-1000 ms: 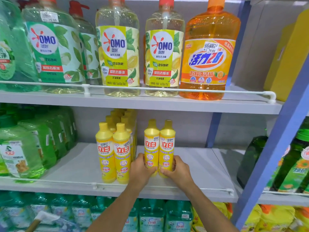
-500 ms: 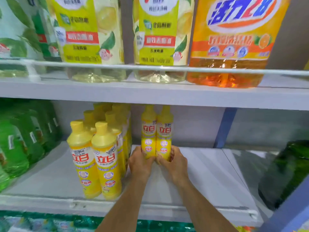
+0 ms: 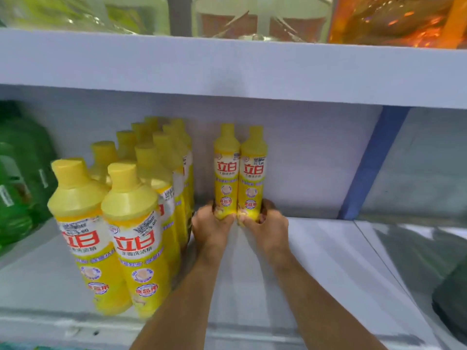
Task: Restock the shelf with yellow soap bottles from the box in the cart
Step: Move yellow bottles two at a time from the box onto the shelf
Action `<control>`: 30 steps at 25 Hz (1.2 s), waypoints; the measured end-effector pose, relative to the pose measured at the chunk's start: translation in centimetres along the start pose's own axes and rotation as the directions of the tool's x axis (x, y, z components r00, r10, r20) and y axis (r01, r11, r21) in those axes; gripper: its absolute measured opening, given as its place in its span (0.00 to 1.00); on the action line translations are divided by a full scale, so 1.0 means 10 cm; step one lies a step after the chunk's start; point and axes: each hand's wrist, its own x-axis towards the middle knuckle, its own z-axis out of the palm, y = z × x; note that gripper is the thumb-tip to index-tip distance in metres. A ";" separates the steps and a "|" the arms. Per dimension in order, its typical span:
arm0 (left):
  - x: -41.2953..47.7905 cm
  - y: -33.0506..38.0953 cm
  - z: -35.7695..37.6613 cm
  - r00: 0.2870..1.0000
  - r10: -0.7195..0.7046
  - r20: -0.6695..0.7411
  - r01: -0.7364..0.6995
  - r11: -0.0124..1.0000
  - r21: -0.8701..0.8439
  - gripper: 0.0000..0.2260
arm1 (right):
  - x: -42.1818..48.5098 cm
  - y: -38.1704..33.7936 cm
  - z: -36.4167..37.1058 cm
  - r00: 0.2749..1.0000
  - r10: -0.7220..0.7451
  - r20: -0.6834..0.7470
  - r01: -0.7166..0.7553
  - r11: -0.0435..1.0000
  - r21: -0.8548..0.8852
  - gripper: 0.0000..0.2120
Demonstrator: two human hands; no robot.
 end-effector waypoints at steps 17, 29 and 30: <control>0.07 -0.08 0.08 0.995 -0.089 -0.049 0.088 0.996 -0.025 0.23 | 0.03 0.10 0.07 1.000 -0.027 0.014 0.027 1.000 0.009 0.21; -0.14 0.00 -0.09 0.982 -0.026 0.189 0.006 0.994 0.110 0.28 | -0.10 -0.07 -0.15 0.978 0.013 0.210 0.016 0.991 -0.134 0.24; -0.20 0.03 -0.18 0.970 0.003 0.243 -0.055 0.977 0.206 0.26 | -0.14 -0.11 -0.24 0.970 0.022 0.243 0.033 0.975 -0.220 0.26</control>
